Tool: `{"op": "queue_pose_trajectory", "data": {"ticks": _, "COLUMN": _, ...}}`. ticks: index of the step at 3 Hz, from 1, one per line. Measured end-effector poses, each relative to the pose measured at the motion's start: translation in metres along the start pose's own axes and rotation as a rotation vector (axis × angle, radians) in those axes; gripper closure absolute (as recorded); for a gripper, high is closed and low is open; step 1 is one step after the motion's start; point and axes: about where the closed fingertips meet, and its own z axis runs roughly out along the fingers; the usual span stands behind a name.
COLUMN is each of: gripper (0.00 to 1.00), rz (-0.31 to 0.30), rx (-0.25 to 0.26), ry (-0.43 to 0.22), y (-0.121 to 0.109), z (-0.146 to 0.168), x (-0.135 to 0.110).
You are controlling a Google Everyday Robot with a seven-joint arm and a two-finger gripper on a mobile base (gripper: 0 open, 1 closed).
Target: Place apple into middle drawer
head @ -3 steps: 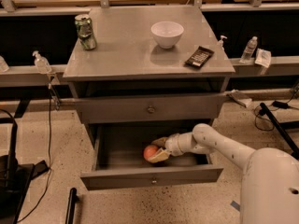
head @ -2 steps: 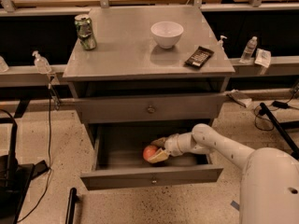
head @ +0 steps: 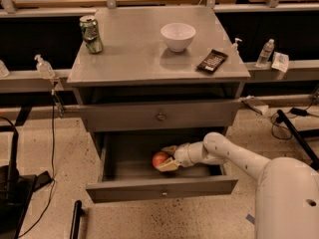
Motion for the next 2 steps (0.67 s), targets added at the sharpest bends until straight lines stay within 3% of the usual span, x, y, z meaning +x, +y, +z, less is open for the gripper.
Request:
{"op": "queue_pose_trajectory", "data": {"ticks": 1, "gripper": 0.0, "rz": 0.0, "rx": -0.004, "ry": -0.001, "y": 0.0014, "z": 0.0024, "x": -0.0003}}
{"op": "queue_pose_trajectory", "data": {"ticks": 2, "gripper": 0.18, "rz": 0.0, "rx": -0.009, "ry": -0.002, "y": 0.003, "z": 0.005, "x": -0.0007}}
